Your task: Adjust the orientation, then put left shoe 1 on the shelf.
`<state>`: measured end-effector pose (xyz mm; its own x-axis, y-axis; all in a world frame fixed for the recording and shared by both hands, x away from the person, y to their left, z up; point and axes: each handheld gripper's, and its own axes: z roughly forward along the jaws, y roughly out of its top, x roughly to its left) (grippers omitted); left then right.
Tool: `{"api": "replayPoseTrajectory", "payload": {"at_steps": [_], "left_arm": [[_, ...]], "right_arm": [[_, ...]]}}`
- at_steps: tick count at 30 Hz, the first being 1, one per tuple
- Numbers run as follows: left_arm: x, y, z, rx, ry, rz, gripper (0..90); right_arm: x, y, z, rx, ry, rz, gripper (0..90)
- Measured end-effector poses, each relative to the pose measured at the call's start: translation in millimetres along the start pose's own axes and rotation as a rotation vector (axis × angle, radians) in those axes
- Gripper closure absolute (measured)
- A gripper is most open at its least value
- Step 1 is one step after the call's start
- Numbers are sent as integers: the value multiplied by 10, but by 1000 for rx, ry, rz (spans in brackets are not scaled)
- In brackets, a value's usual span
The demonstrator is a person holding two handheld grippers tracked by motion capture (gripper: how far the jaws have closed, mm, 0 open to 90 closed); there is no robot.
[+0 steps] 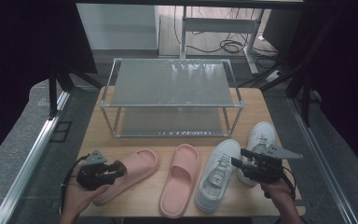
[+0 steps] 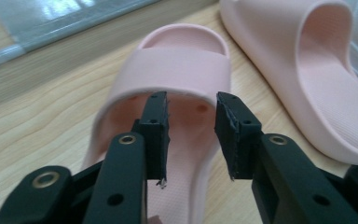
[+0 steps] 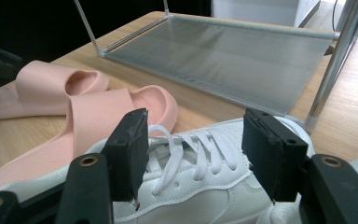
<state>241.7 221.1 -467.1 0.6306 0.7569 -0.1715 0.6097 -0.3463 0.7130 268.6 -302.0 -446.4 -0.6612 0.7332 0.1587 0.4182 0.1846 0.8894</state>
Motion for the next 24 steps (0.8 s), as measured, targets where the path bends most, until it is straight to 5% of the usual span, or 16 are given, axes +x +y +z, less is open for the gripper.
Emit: {"api": "replayPoseTrajectory", "payload": {"at_steps": [17,24], "left_arm": [[-146,-142,-43,16,-39,-19,488],[-182,-212,149,64,-62,-16,489]], "right_arm": [[6,15,11,-5,11,7,413],[28,32,-17,-14,8,3,413]]}}
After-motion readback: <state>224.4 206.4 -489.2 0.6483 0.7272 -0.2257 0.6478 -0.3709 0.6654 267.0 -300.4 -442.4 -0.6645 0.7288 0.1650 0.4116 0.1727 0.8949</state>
